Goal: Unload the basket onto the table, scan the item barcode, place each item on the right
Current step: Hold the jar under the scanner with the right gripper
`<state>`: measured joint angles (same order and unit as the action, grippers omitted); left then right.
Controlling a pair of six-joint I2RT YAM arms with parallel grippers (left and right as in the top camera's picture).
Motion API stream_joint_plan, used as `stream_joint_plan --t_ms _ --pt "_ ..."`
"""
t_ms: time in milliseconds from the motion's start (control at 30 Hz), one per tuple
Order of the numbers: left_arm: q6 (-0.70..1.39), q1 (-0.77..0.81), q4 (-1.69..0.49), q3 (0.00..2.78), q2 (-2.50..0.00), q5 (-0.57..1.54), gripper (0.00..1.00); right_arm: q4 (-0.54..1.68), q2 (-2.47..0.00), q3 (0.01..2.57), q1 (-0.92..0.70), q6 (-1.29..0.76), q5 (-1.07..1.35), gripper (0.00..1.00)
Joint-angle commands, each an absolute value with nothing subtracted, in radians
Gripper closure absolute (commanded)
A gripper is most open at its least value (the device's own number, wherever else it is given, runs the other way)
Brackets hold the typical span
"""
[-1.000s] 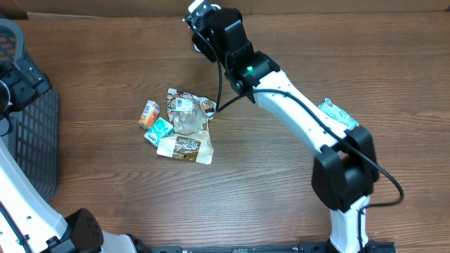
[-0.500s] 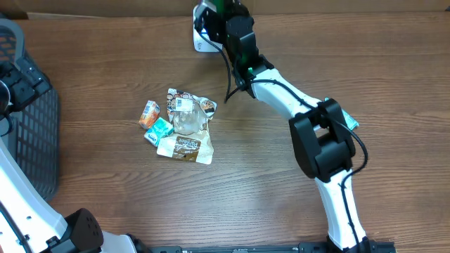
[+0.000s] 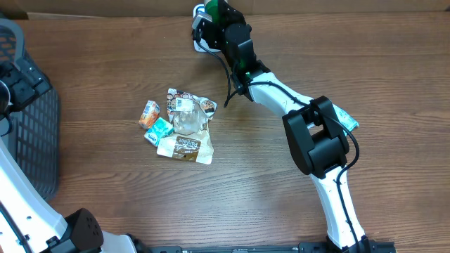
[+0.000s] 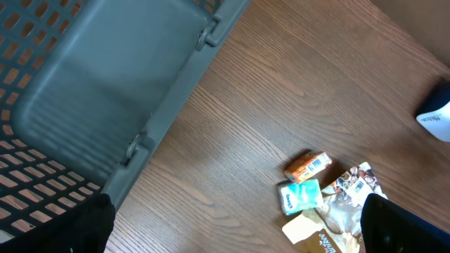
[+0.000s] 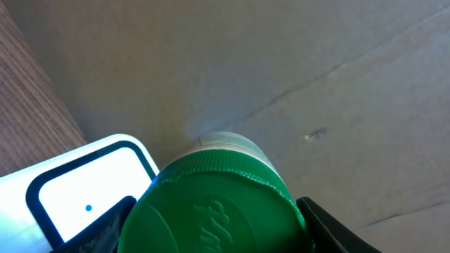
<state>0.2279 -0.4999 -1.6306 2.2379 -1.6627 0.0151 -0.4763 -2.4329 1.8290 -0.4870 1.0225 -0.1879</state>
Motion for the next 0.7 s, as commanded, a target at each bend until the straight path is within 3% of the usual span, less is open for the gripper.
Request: stream_joint_plan --t_ms 0,367,567,667 --pt "0.205 -0.504 -1.629 2.251 -1.667 0.019 0.01 -0.495 -2.406 1.853 -0.491 1.030 -0.186 0.66" --pt "0.205 -0.504 -1.629 2.251 -1.667 0.019 0.01 -0.523 -2.397 1.853 -0.530 1.016 -0.190 0.65" --pt "0.205 -0.504 -1.629 2.251 -1.667 0.019 0.01 -0.498 -2.310 1.853 -0.562 0.809 -0.187 0.66" --pt "0.205 -0.504 -1.629 2.251 -1.667 0.019 0.00 -0.382 -2.235 1.853 -0.575 0.704 -0.142 0.67"
